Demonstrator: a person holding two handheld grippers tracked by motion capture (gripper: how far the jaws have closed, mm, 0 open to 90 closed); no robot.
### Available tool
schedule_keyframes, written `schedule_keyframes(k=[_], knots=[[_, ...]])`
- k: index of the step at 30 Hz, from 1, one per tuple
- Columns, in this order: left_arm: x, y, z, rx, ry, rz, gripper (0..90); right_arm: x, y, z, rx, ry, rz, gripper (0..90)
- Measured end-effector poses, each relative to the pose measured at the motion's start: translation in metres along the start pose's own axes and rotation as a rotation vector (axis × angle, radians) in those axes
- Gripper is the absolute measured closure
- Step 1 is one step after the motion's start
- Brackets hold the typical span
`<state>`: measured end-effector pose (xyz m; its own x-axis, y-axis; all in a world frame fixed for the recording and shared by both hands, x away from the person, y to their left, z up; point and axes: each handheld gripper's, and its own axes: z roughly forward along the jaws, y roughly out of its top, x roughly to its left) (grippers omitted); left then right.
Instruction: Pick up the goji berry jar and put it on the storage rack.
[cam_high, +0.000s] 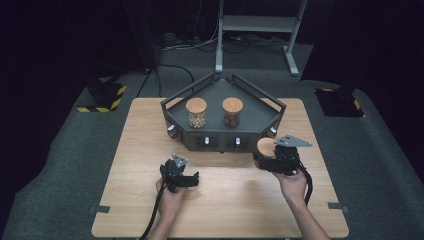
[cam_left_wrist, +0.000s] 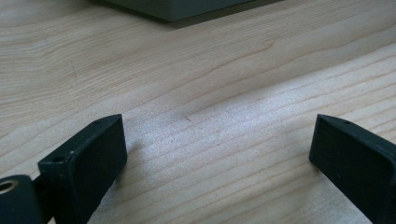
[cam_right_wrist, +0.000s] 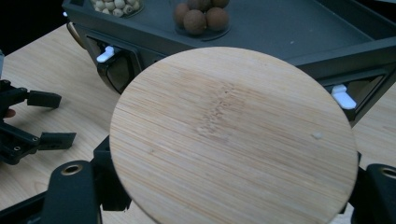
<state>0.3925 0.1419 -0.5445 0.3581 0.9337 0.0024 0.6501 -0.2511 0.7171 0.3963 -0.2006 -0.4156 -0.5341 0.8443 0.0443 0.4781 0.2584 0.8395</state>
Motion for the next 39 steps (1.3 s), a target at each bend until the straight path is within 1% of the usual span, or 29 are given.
schedule_keyframes(k=[11, 21, 25, 39], knots=[[0.0, 0.0, 0.0, 0.0, 0.0, 0.0, 4.2, 0.002, 0.01, -0.001, -0.004, -0.008, -0.007, 25.7], [0.0, 0.0, 0.0, 0.001, 0.0, 0.0, 4.2, 0.003, 0.02, -0.002, -0.009, -0.002, -0.019, 25.8], [0.0, 0.0, 0.0, 0.0, 0.0, 0.0, 4.3, 0.003, 0.024, -0.002, -0.01, 0.011, -0.013, 25.8], [0.0, 0.0, 0.0, 0.001, 0.0, 0.0, 4.2, 0.0, 0.034, -0.003, -0.01, 0.02, 0.0, 25.8]])
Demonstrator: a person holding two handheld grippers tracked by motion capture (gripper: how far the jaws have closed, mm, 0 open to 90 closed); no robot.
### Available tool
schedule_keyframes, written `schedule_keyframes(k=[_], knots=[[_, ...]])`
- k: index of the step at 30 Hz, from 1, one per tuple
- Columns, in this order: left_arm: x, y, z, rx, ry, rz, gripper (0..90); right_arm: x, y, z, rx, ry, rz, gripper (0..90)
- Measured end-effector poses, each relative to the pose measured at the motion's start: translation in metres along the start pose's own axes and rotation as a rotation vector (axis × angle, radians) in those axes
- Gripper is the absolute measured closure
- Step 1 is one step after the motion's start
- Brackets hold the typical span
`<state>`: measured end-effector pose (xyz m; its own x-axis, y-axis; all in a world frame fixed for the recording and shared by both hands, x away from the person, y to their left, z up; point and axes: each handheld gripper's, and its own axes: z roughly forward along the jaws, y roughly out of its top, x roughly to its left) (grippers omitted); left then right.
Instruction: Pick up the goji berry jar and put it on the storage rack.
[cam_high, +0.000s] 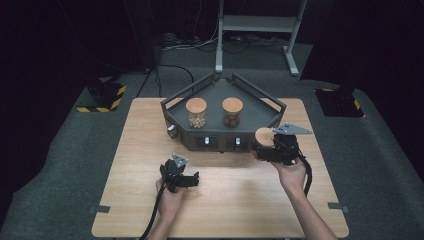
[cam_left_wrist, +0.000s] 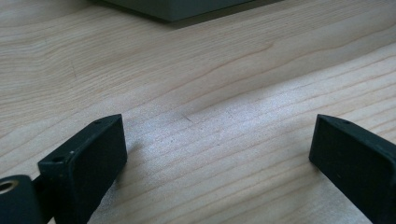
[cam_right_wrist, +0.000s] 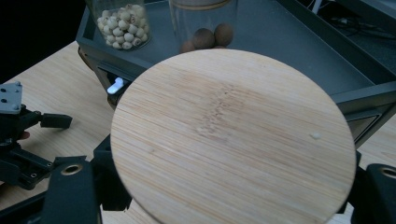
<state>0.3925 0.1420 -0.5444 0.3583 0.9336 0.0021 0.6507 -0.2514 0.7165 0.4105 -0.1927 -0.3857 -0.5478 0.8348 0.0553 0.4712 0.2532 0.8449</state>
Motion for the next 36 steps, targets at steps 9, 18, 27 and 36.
schedule_keyframes(k=[9, 18, 27, 36], knots=[[0.0, 0.0, 0.0, 0.0, 0.0, 0.0, 4.2, 0.001, 0.005, -0.002, -0.007, -0.018, -0.004, 25.8], [0.0, 0.0, 0.0, -0.001, 0.0, 0.0, 4.2, 0.001, 0.01, -0.002, -0.011, -0.017, -0.008, 25.8], [0.0, 0.0, 0.0, 0.0, 0.0, 0.0, 4.2, 0.002, 0.018, -0.003, -0.024, -0.033, -0.022, 25.7], [0.0, 0.0, 0.0, 0.0, 0.0, 0.0, 4.2, 0.001, 0.025, -0.002, -0.028, -0.036, -0.022, 25.8]])
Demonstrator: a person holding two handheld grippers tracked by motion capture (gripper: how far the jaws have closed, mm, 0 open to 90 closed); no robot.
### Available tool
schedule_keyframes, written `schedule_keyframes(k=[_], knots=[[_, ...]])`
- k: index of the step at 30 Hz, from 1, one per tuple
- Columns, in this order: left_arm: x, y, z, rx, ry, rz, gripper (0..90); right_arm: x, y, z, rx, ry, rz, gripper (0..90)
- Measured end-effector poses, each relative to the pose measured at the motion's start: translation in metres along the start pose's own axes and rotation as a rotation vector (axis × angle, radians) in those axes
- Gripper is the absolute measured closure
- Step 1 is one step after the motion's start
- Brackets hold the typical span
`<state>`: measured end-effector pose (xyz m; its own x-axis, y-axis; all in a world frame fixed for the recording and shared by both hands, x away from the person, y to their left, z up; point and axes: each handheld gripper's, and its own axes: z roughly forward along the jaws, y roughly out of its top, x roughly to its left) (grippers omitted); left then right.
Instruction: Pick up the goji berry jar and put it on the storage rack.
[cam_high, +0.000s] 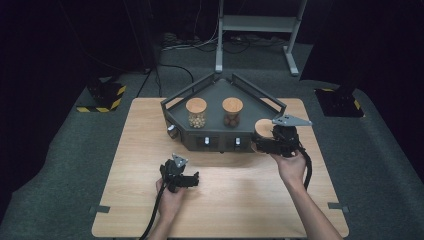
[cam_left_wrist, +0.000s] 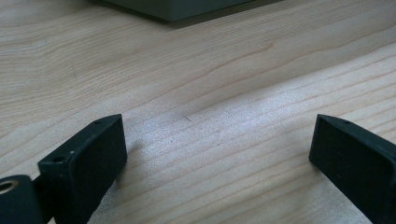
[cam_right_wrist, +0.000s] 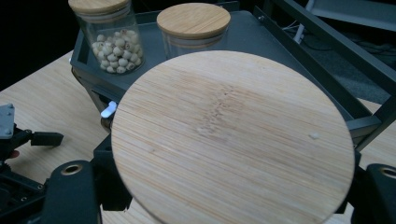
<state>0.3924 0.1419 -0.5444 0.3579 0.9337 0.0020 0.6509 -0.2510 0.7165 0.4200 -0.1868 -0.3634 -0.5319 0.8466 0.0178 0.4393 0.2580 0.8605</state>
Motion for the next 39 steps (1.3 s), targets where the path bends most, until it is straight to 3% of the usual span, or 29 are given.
schedule_keyframes(k=[12, 21, 39], knots=[[0.0, 0.0, 0.0, 0.0, 0.0, 0.0, 4.2, -0.005, 0.007, 0.003, -0.005, 0.026, 0.023, 25.8], [0.0, 0.0, 0.0, 0.0, 0.0, 0.0, 4.2, -0.007, 0.015, 0.006, 0.0, -0.027, 0.014, 25.8], [0.0, 0.0, 0.0, -0.001, 0.0, 0.0, 4.2, -0.014, 0.03, 0.016, -0.018, -0.052, 0.054, 25.8]])
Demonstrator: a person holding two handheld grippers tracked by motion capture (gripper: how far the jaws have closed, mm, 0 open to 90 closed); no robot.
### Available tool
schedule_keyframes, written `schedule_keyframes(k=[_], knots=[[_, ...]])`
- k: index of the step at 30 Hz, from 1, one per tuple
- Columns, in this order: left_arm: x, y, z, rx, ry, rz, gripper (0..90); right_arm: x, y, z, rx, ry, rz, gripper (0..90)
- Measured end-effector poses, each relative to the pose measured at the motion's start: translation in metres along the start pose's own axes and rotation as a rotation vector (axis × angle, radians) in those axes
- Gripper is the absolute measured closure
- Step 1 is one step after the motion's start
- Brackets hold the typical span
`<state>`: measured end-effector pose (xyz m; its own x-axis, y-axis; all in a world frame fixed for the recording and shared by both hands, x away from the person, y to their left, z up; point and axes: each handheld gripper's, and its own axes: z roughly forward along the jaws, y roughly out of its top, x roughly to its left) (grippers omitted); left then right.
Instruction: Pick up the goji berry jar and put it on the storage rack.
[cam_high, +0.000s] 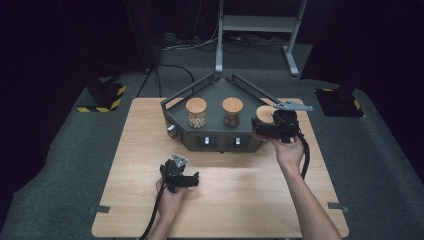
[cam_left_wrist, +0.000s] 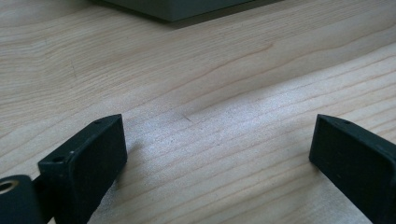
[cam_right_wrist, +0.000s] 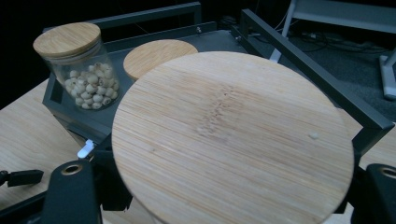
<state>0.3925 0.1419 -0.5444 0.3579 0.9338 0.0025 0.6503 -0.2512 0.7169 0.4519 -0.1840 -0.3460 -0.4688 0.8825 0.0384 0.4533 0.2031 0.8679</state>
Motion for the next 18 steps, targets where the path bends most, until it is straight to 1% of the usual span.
schedule_keyframes(k=[5, 8, 10, 12, 18], knots=[[0.0, 0.0, 0.0, 0.0, 0.0, 0.0, 4.2, -0.001, 0.002, 0.005, 0.005, -0.009, 0.006, 25.8], [0.0, 0.0, 0.0, 0.001, 0.0, 0.001, 4.2, -0.002, 0.002, 0.009, 0.02, -0.02, -0.004, 25.8], [0.0, 0.0, 0.0, 0.0, 0.0, 0.003, 4.2, -0.003, 0.003, 0.01, 0.021, -0.028, -0.001, 25.8], [0.0, 0.0, 0.0, 0.0, 0.0, 0.002, 4.2, -0.003, 0.004, 0.013, 0.018, -0.029, 0.005, 25.8], [0.0, 0.0, 0.0, 0.001, 0.0, 0.003, 4.2, -0.003, 0.003, 0.017, 0.025, -0.03, -0.004, 25.8]])
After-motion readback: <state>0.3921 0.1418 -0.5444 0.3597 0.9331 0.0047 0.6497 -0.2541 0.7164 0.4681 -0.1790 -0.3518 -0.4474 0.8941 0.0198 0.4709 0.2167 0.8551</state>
